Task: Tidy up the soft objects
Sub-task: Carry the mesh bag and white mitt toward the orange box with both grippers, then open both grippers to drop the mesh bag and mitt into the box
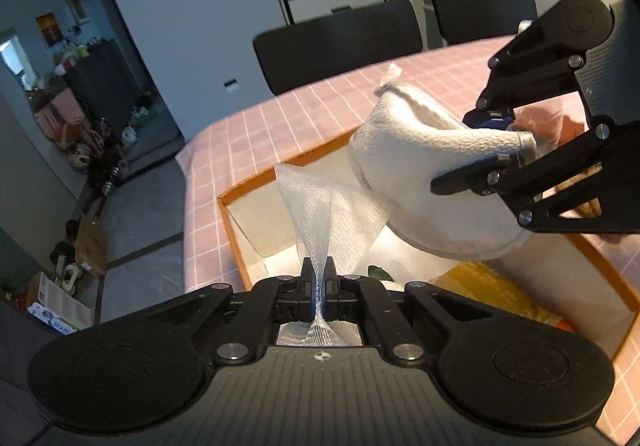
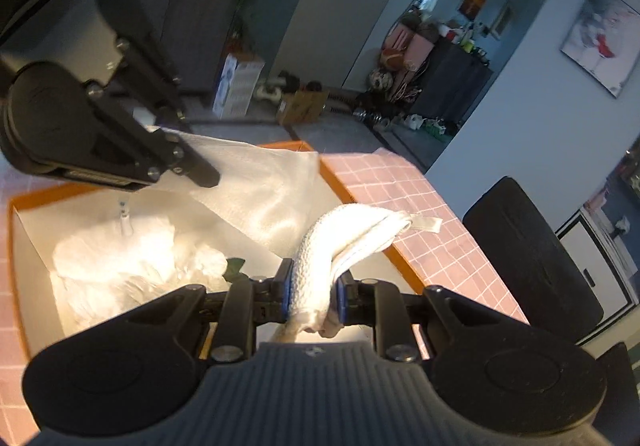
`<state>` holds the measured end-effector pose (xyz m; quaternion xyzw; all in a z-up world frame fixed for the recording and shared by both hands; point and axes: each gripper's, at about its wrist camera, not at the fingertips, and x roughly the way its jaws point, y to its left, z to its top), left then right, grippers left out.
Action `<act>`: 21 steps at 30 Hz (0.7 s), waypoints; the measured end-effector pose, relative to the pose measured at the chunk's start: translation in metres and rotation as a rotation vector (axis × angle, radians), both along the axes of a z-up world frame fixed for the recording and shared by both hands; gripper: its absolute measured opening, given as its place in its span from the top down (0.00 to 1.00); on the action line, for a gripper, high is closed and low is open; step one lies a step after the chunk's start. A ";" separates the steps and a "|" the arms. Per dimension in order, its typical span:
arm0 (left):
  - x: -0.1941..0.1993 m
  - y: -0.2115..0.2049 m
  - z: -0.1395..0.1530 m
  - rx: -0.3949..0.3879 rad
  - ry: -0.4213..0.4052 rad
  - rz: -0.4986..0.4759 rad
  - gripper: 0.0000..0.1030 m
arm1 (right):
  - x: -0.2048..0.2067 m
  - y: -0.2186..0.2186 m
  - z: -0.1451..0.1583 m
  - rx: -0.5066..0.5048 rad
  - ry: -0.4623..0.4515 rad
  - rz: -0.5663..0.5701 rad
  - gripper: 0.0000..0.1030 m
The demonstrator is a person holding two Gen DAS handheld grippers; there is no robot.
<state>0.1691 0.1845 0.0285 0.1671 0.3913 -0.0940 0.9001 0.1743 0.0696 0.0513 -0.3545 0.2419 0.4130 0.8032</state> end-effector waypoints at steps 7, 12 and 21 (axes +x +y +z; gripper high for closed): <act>0.013 -0.004 -0.019 0.038 0.061 -0.022 0.98 | 0.005 0.011 -0.020 -0.098 0.013 0.034 0.81; 0.020 -0.008 -0.028 0.084 0.084 -0.041 0.96 | 0.014 0.015 -0.029 -0.116 0.046 0.039 0.79; 0.029 -0.015 -0.041 0.151 0.104 -0.052 0.93 | 0.033 0.030 -0.037 -0.153 0.100 0.038 0.78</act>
